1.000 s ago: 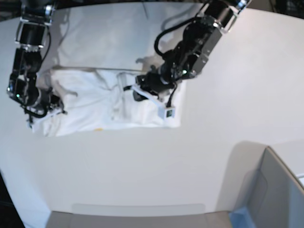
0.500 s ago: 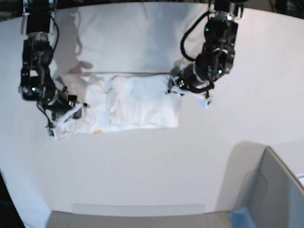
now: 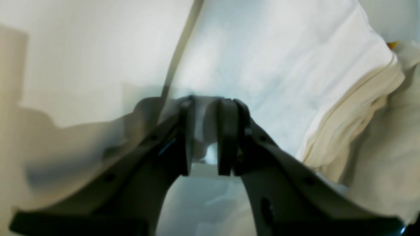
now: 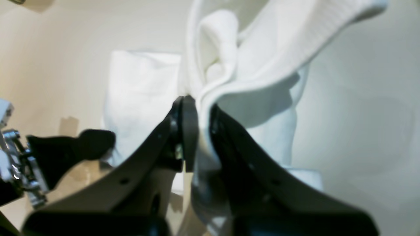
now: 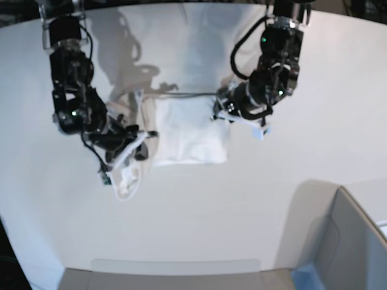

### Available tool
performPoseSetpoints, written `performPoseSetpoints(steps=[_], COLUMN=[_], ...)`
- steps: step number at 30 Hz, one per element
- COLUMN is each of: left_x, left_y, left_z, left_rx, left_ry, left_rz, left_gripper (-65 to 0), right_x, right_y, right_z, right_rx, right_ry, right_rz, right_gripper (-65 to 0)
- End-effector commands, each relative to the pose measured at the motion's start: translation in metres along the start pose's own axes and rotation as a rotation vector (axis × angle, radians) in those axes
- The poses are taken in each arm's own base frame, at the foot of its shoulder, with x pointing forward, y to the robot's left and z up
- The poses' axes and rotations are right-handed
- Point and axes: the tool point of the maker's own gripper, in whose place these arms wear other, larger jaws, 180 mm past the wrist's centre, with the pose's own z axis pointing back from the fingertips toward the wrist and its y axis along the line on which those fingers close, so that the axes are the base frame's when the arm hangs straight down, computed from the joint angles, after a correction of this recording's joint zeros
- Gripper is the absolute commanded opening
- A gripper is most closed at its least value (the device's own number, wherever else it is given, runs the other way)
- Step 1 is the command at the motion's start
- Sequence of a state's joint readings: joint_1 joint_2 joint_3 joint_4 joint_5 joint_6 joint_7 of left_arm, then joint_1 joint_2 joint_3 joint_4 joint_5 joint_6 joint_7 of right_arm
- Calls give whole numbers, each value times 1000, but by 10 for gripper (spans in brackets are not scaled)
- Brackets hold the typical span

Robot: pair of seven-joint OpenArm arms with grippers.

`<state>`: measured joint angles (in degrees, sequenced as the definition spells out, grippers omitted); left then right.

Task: Layout the t-shirt on the table in an organized manner, then fold the t-shirt properly
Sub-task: 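Lift the folded bundle with both grippers and fold it over again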

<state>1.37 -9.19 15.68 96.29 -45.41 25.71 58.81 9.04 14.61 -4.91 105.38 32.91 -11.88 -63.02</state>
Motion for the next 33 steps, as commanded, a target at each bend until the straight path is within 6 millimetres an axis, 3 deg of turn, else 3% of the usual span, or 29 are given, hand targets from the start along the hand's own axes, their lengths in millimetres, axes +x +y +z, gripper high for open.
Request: performPoseSetpoints(steps=[1,8,16,20,26,33], left_x=[-10,-23,-23,-23,-23,-22], left_y=[-2,-9,-9,-9,-9,-16], left_z=[-2,-5,-5,-5,-5,0], left_rx=[5,-2,-2,-2,-2,-23], left_ry=[37,67,69,68,69,56], left_rz=[-5,-42,-42,-41,-42,-52], left_gripper=[-524,-524,-524,-524,-524,-522], right_x=[21,24,9,6,15,-13], right_y=[11,28,44,41,54,55], right_z=[3,-30,-60,-75,-86,-107], right_rx=[27,64,86,14,-33,-46], right_ry=[-61,6,101,118,64,164], right_rz=[21,30,26,60,109,161], right_gripper=[-650,-650,-650,-650,-650,-649])
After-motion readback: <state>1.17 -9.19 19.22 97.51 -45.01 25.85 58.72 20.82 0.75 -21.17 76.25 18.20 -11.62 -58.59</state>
